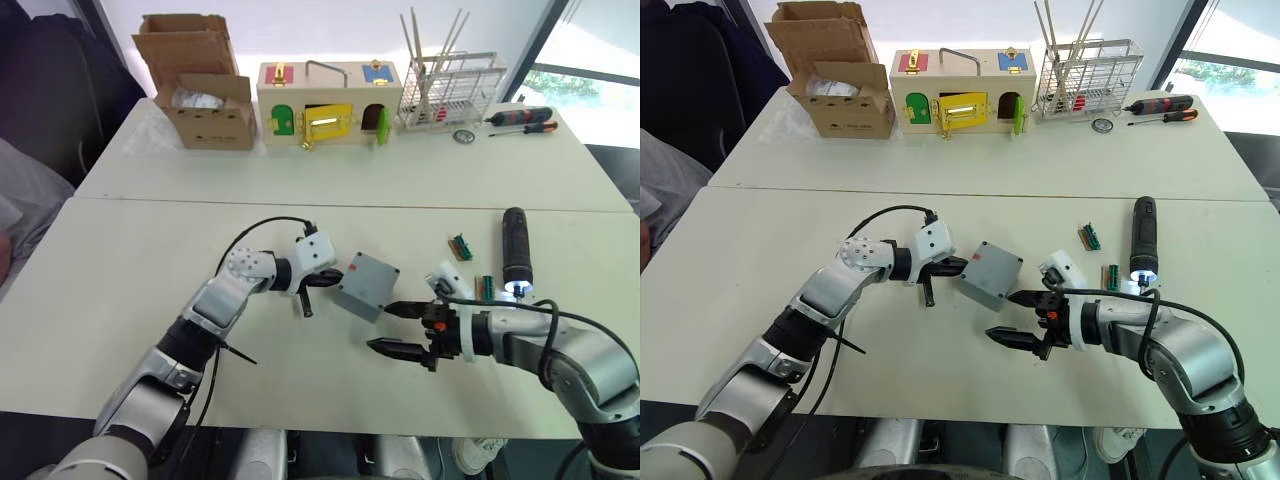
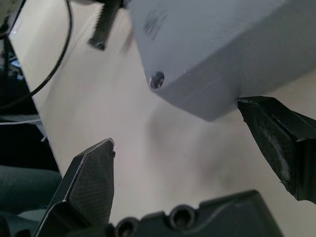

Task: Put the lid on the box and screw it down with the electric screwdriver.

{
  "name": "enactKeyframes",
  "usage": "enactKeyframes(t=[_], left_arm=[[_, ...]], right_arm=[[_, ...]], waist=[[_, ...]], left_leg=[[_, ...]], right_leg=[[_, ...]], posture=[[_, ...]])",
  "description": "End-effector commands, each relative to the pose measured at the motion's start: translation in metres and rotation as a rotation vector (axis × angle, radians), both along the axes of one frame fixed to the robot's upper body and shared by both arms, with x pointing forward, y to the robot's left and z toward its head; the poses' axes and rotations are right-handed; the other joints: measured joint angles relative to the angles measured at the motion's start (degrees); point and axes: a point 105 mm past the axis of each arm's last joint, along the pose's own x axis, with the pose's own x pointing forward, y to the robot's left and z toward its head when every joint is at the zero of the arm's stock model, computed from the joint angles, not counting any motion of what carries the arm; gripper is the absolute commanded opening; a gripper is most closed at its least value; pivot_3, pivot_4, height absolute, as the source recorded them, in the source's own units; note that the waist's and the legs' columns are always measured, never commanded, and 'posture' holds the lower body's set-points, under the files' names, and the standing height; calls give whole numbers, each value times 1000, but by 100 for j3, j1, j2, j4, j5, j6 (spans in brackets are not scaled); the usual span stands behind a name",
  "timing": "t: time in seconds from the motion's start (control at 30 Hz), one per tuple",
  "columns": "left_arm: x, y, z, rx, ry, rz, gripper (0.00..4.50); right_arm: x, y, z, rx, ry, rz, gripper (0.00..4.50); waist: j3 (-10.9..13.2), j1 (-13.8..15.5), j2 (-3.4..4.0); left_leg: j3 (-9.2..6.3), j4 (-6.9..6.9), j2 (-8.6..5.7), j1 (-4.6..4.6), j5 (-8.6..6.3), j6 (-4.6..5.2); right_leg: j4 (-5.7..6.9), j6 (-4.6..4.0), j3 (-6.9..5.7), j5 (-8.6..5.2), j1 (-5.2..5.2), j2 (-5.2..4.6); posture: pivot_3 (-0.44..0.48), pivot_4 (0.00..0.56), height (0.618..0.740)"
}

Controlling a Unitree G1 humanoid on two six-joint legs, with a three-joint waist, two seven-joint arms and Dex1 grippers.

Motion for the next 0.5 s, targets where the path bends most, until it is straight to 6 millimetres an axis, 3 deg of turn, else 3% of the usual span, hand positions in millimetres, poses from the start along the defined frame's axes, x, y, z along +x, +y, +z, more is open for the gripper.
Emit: enactKeyframes(t=[0.03,0.17,0.27,0.5], left_arm=[[7,-3,9,-7,-70,15,0],[6,19,11,18,-82,70,0],[-7,37,13,45,-69,83,0],[-44,49,6,87,12,40,0]], right_arm=[[-6,6,12,-2,-60,36,4470],[2,-21,19,-102,-108,-27,4470],[12,-43,22,-202,-160,-36,4470],[39,-52,23,-271,-265,43,4470]], waist=[[0,3,0],[0,-7,-4],[0,-38,-5],[0,-51,-5]], left_leg=[[0,0,0,0,0,0],[1,2,1,-1,-1,2],[0,1,11,1,-2,3],[0,1,12,4,-2,3]], right_leg=[[1,0,0,0,0,-1],[0,0,1,1,0,-2],[2,0,1,0,-1,-2],[9,-1,1,0,-1,-1]], posture=[[0,150,728],[0,150,728],[0,150,728],[0,150,728]])
